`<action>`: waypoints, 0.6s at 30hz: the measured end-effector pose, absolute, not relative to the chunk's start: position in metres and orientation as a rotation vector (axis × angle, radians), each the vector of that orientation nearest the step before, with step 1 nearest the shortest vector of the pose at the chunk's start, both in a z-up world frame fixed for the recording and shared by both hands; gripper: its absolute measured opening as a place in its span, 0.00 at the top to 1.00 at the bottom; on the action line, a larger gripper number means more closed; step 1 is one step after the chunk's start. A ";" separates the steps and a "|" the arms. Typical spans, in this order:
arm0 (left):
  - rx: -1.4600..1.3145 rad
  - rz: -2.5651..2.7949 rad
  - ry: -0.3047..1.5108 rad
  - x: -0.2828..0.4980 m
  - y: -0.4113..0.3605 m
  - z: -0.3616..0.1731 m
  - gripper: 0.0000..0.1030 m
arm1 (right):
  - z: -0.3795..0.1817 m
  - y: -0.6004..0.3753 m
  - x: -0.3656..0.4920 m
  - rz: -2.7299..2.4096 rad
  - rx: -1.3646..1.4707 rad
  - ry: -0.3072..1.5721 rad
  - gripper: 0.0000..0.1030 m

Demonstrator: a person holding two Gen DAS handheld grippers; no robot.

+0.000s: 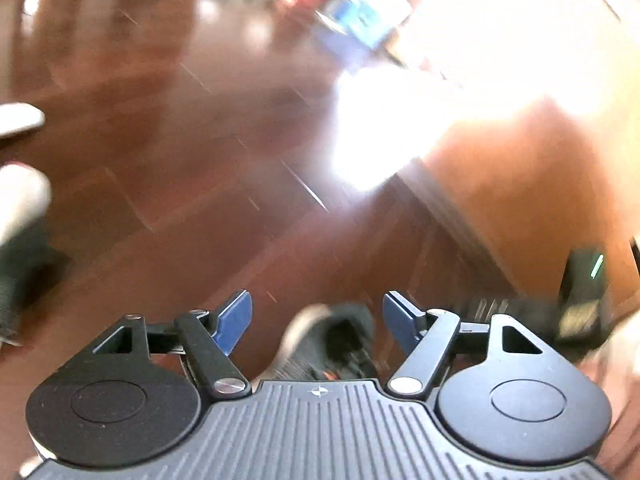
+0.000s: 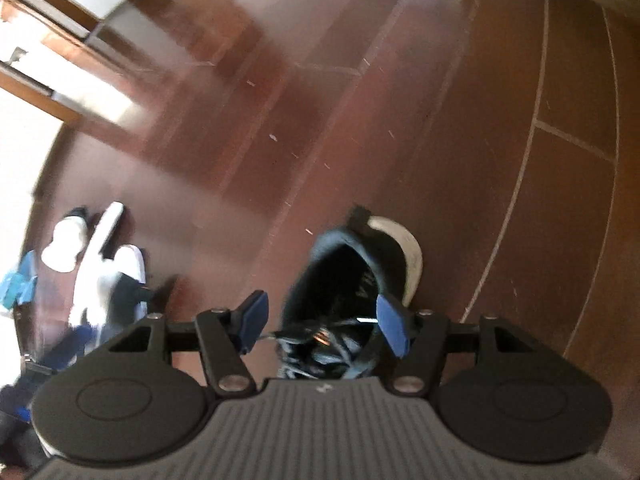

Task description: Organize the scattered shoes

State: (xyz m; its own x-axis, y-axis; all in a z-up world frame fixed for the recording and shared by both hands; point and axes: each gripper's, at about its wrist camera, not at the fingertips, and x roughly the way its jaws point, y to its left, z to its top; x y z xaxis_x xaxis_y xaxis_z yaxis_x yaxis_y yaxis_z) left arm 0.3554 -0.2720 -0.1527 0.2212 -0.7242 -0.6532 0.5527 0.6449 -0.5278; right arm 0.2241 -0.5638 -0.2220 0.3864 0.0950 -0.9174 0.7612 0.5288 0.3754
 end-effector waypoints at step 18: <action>-0.312 -0.399 0.725 0.358 -0.078 0.010 0.22 | -0.217 -0.545 0.197 -0.593 0.892 1.061 0.38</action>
